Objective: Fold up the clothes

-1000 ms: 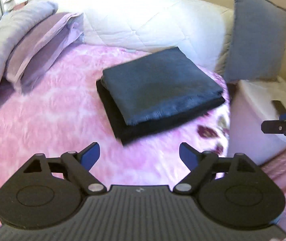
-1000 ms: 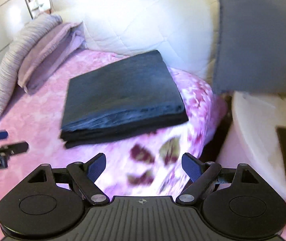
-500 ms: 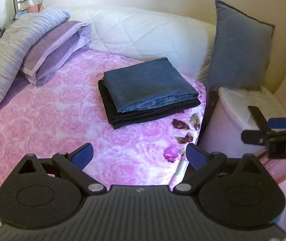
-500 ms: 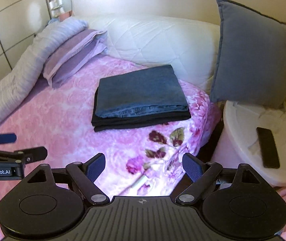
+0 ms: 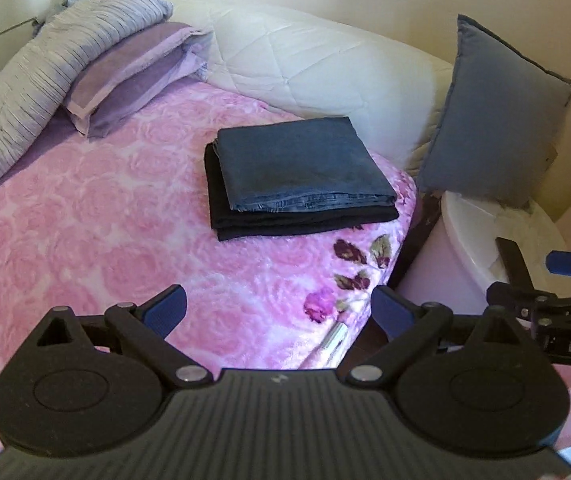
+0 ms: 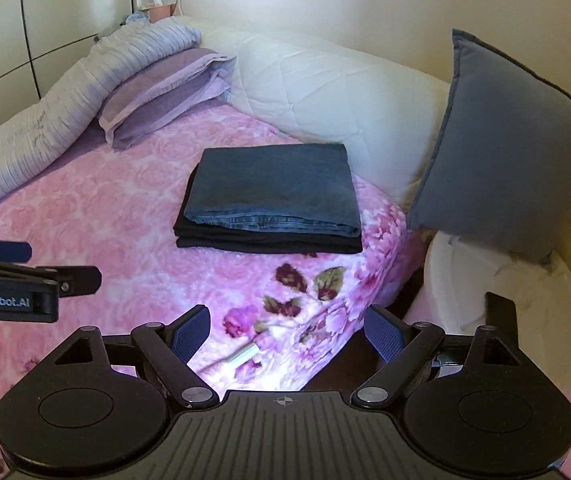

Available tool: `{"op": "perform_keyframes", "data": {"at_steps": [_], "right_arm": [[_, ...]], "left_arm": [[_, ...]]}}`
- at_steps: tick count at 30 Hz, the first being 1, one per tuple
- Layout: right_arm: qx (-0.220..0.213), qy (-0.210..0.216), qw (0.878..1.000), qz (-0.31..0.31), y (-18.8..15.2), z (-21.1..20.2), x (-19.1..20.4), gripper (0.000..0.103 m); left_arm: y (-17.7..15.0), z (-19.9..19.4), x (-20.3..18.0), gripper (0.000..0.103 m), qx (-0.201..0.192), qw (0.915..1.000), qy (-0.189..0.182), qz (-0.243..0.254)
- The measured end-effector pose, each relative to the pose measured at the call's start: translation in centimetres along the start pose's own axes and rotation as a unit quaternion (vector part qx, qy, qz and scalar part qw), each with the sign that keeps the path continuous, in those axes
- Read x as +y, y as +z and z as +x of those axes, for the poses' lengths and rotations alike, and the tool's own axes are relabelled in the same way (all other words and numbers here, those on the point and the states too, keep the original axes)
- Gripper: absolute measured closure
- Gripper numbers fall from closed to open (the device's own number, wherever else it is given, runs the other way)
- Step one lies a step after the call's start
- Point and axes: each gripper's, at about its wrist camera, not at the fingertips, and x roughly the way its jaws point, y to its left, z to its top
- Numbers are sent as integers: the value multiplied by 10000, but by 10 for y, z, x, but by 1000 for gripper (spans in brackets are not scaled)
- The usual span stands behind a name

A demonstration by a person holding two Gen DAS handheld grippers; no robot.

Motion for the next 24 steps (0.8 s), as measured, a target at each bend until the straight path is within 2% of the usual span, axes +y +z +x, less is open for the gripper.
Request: {"op": "perform_keyframes", "data": {"at_steps": [24], "right_arm": [[140,334,9992,-195,15,19,-37,16]], "left_arm": [[6,10,-34,7,65,9991,331,-248]]}}
